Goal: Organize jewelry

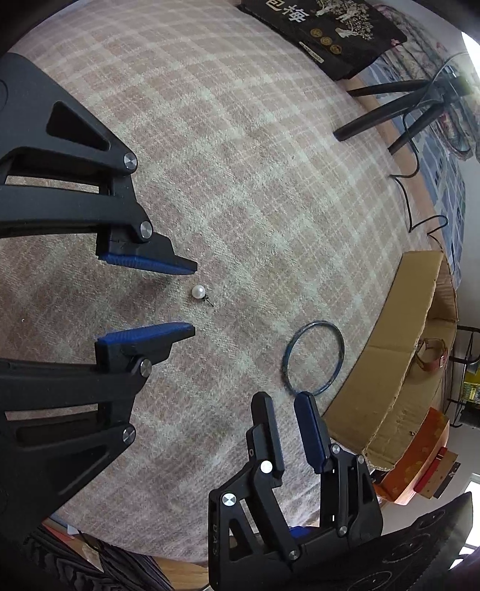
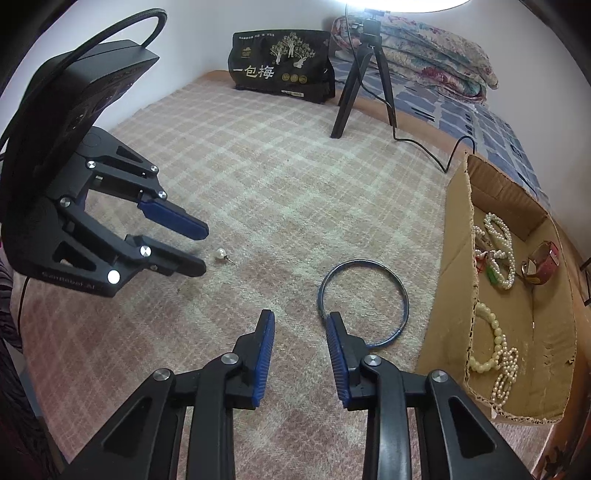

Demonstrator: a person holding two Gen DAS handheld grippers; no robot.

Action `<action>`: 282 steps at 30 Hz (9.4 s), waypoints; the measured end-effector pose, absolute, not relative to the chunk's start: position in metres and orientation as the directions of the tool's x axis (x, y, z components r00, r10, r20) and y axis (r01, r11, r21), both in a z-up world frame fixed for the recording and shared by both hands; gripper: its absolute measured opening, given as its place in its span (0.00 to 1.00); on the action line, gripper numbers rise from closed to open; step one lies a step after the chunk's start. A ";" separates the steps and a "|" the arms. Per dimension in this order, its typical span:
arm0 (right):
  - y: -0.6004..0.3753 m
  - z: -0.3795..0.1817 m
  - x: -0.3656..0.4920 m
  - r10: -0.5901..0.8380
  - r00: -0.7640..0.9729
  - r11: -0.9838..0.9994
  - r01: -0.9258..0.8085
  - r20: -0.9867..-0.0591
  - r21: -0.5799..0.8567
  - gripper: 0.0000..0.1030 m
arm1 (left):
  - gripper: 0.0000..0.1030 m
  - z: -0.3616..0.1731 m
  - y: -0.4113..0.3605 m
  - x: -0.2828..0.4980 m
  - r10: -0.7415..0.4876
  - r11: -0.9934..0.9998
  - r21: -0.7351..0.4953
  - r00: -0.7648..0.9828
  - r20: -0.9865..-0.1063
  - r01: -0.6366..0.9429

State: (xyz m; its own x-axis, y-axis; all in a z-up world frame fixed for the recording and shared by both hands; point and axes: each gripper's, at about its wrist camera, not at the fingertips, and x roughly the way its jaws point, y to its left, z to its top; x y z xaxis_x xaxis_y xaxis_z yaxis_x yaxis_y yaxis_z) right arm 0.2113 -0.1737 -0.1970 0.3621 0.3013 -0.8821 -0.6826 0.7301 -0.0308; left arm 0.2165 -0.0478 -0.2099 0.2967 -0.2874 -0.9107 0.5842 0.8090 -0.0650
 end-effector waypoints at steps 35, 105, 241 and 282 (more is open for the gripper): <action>-0.167 -0.227 0.231 0.270 0.313 0.775 -0.631 -0.910 0.013 0.05 | 0.06 -0.229 -0.054 0.226 -0.273 0.811 -0.054 0.295 -0.916 0.583; -0.312 -0.068 0.203 0.330 0.666 0.926 -0.366 -0.670 0.092 0.01 | 0.06 -0.095 -0.122 0.267 -0.465 0.816 -0.138 0.495 -0.734 0.562; -0.296 -0.015 0.097 -0.042 0.855 0.997 0.003 -0.516 -0.076 1.00 | 1.00 -0.002 -0.044 0.106 -0.256 0.959 -0.046 0.789 -0.559 0.279; -0.289 -0.021 0.099 -0.028 0.854 0.999 0.000 -0.520 -0.053 1.00 | 1.00 0.002 -0.044 0.099 -0.223 0.960 0.026 0.819 -0.529 0.278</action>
State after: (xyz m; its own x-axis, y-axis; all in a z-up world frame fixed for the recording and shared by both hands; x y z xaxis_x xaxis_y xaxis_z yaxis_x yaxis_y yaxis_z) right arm 0.0991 -0.2892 -0.0208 0.8536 -0.0281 -0.5202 0.0003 0.9986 -0.0534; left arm 0.0986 -0.0440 0.0018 0.8186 -0.2228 -0.5294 0.2781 0.9602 0.0259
